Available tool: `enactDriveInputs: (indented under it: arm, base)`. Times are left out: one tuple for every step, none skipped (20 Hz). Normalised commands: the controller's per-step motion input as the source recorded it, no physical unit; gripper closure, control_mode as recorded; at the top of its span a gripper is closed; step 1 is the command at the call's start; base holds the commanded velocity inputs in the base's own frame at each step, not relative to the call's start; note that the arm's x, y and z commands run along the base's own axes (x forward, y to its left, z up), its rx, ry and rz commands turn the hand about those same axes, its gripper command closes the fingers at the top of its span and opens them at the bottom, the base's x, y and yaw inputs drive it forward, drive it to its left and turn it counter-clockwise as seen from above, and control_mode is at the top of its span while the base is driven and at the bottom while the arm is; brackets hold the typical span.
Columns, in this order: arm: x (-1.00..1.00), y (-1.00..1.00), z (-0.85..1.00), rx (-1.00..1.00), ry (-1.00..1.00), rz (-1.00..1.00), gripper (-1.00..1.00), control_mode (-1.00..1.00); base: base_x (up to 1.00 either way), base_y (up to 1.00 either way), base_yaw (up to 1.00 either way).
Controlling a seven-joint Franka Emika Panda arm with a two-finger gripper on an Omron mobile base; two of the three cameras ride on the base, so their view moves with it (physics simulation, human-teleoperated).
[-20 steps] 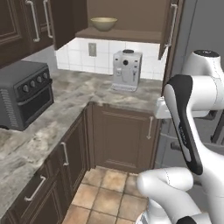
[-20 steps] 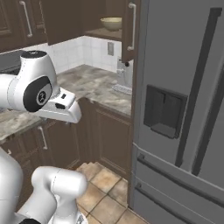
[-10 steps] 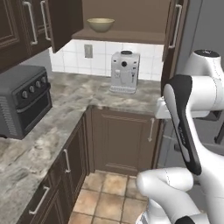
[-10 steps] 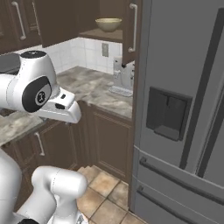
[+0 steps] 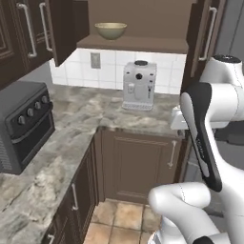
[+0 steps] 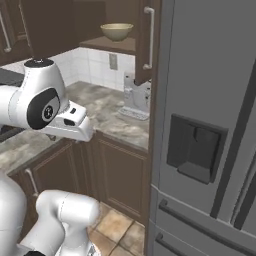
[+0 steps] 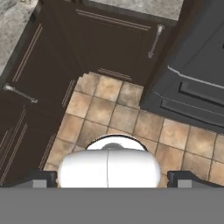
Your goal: Pick up the bowls from the cabinet and place each bowl in front of a stool on the dining counter.
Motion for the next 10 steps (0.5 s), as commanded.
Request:
enactDriveInputs:
  arm:
    - [0.00, 0.00, 0.00, 0.00, 0.00, 0.00, -1.00, 1.00]
    - [0.00, 0.00, 0.00, 0.00, 0.00, 0.00, -1.00, 1.00]
    - [0.00, 0.00, 0.00, 0.00, 0.00, 0.00, -1.00, 1.00]
    - [0.00, 0.00, 0.00, 0.00, 0.00, 0.00, -1.00, 1.00]
    - [0.00, 0.00, 0.00, 0.00, 0.00, 0.00, -1.00, 1.00]
    - [0.00, 0.00, 0.00, 0.00, 0.00, 0.00, -1.00, 1.00]
    - [0.00, 0.00, 0.00, 0.00, 0.00, 0.00, -1.00, 1.00]
    - [0.00, 0.00, 0.00, 0.00, 0.00, 0.00, -1.00, 1.00]
    - [0.00, 0.00, 0.00, 0.00, 0.00, 0.00, -1.00, 1.00]
    - [0.00, 0.00, 0.00, 0.00, 0.00, 0.00, -1.00, 1.00]
  base:
    - [0.76, 0.40, -0.06]
    - [0.68, 0.38, -0.06]
    - [0.63, 0.36, -0.05]
    - [0.62, 0.34, -0.06]
    - [0.67, 0.26, -0.08]
    - [0.69, 0.19, -0.09]
    - [0.74, 0.16, -0.11]
    - [0.75, 0.15, -0.14]
    - [0.73, 0.11, -0.17]
    - [0.74, 0.09, -0.19]
